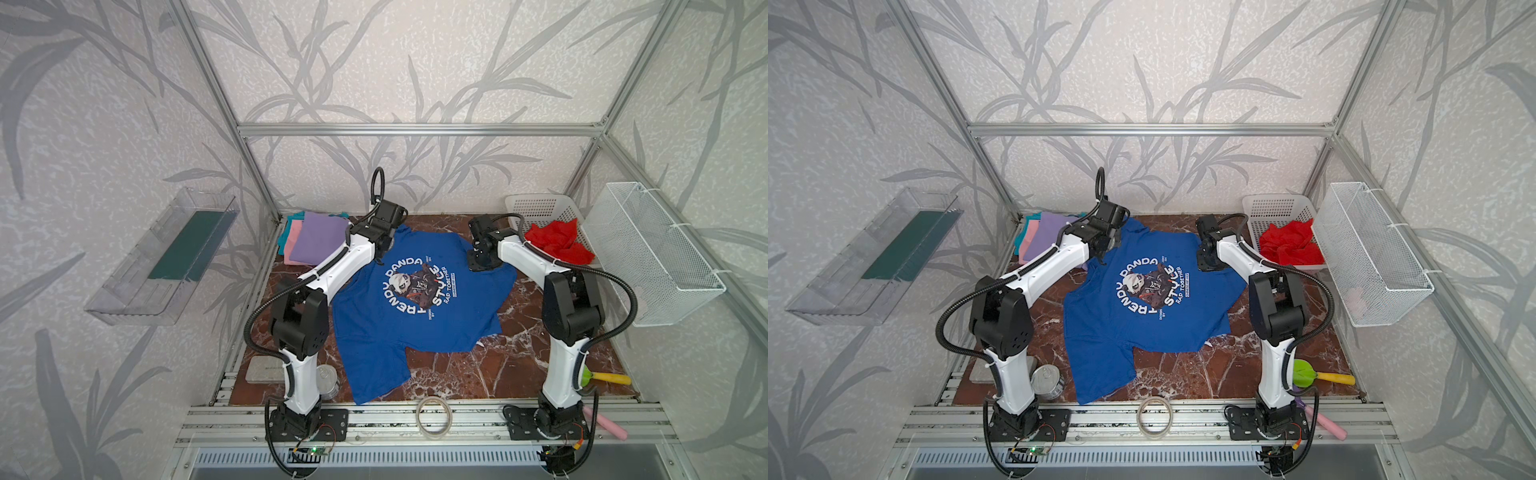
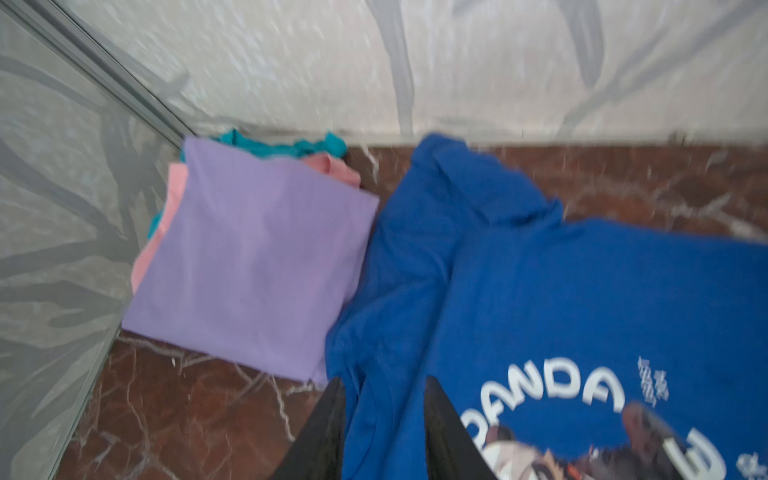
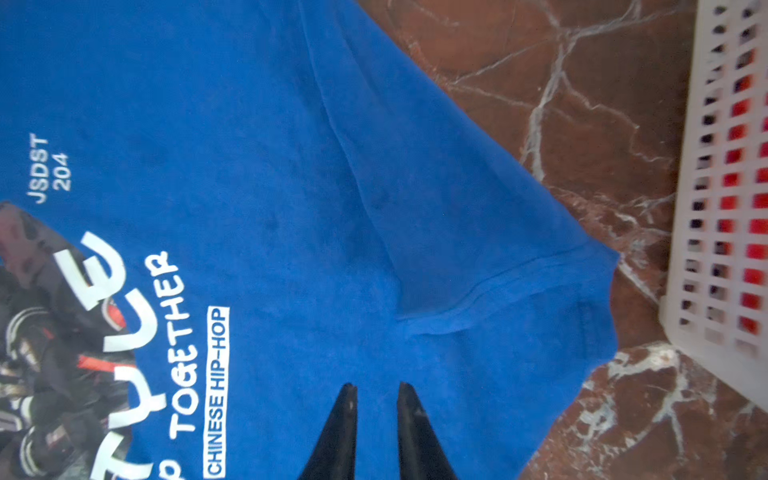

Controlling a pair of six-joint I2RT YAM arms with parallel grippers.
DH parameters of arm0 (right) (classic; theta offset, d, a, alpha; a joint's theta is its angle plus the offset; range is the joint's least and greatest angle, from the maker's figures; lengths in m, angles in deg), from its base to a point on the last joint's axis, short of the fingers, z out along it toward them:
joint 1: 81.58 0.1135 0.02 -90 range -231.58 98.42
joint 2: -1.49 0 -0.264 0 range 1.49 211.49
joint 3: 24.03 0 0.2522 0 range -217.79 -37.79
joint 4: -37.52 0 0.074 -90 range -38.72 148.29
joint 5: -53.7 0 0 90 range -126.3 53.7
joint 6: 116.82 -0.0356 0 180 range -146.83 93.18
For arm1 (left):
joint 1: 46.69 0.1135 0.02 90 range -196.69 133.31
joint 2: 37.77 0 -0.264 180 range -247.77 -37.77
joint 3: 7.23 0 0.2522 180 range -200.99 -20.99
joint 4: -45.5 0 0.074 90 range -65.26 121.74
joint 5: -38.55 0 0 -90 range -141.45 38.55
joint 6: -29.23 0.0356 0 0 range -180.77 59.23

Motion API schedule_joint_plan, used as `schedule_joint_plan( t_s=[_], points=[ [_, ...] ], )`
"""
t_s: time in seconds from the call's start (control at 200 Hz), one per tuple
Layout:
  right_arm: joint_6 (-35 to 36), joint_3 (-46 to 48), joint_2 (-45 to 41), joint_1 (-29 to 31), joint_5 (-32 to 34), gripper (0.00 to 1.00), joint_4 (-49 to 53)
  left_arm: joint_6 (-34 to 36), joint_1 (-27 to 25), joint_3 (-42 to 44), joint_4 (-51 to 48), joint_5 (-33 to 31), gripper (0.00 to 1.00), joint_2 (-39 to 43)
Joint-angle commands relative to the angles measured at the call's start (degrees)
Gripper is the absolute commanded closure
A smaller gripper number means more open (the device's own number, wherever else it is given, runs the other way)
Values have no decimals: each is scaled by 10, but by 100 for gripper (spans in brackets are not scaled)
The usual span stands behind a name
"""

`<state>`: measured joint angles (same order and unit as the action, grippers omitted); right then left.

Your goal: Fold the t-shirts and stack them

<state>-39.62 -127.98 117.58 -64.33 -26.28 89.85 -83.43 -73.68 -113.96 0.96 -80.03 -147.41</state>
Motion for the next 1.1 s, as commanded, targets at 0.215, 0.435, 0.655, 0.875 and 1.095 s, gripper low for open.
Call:
schedule_joint_plan(
  t_s=[0.215,0.435,0.655,0.875,1.095],
  points=[
    [-7,-100,117,0,40,80,26,-133,26,116,-30,47,65,-11],
    [-18,-220,187,-32,51,77,70,-171,64,176,-14,62,75,-16],
    [1,-475,321,-73,75,69,150,-181,94,171,-25,99,79,-43],
    [7,-806,451,-90,60,68,261,-179,100,167,-19,110,80,-52],
    [14,-449,215,-52,17,81,98,-178,100,160,-20,123,80,-37]
  ],
)
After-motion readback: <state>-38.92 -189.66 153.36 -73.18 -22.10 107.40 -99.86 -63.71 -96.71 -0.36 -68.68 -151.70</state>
